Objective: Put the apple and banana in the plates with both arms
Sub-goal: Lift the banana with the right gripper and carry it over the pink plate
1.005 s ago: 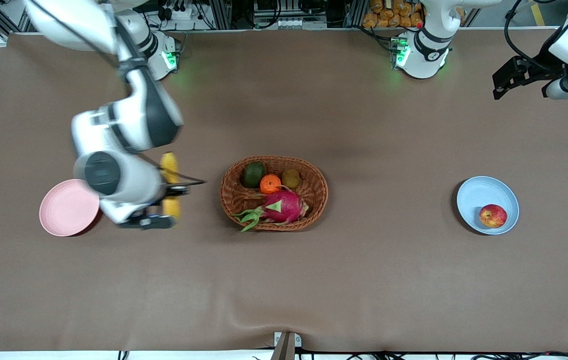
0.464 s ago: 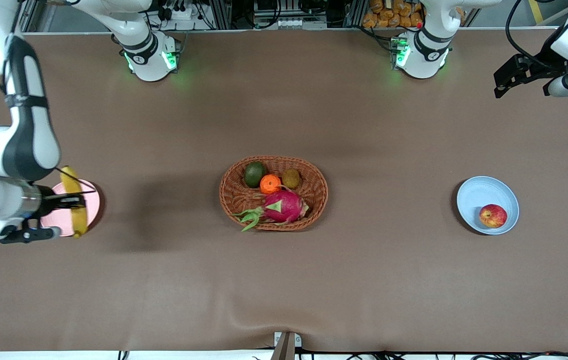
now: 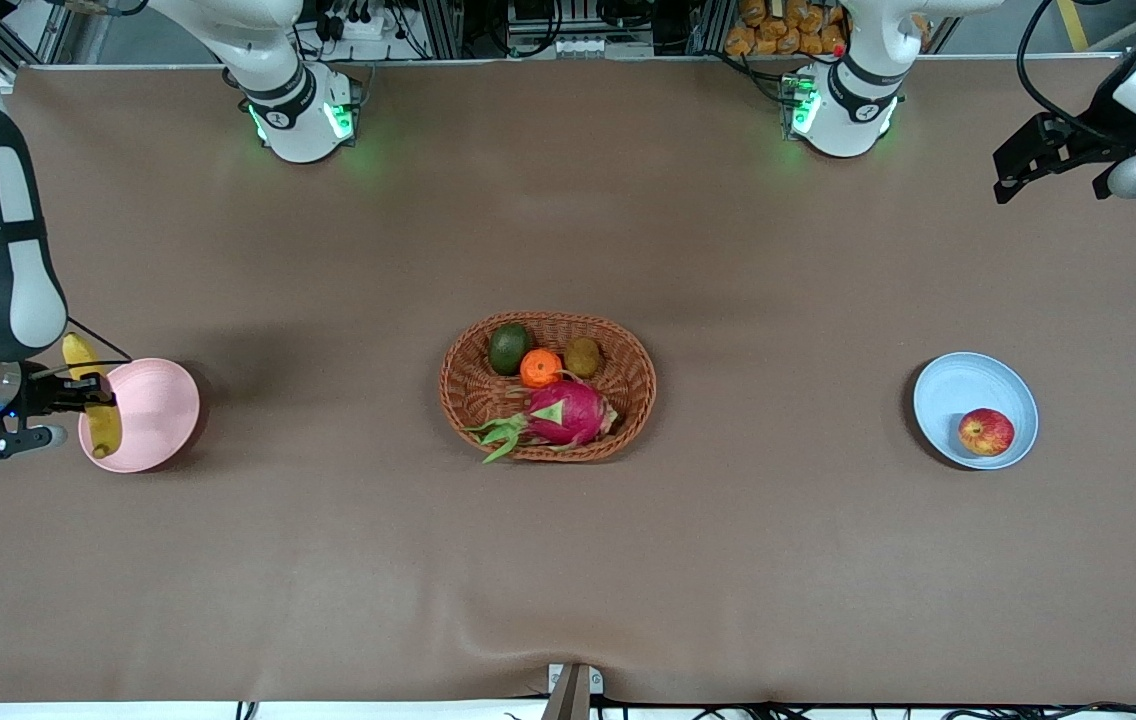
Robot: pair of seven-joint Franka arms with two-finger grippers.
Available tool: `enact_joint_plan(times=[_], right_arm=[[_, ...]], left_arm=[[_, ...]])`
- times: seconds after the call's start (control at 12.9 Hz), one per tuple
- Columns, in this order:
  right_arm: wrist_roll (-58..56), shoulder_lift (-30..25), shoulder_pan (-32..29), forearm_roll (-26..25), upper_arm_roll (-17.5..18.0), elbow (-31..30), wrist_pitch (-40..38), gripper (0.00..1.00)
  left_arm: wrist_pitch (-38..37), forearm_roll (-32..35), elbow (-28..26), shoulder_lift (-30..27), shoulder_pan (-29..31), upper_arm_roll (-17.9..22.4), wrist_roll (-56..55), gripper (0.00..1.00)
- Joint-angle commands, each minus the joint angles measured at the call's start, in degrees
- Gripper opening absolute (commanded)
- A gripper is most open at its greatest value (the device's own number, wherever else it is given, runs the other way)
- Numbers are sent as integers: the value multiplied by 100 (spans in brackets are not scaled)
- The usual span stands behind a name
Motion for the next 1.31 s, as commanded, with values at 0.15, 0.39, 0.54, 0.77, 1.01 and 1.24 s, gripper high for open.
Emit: enact_joint_plan(times=[0.15,0.39,0.54,0.77,1.01,1.24], right_arm=[[-231,118,-96,40,79,-782,1088,0],[-231,250,-96,92,88,-791,1227,0],[-231,364,-96,267,88,-782,1272,17],[-222,374,-78,321,79,-774,1264,55],[-249,347,-17,312,79,-712,1211,100],[-231,303,88,312,96,-231,555,100]], left_arm=[[-161,92,156,61,-37,15,-27,100],[-161,92,156,69,-19,6,0,100],[-161,83,156,69,-10,14,8,100],[-161,92,156,69,-10,15,0,100],[-161,92,156,69,-19,6,0,100],[-161,101,156,69,-28,6,0,100]])
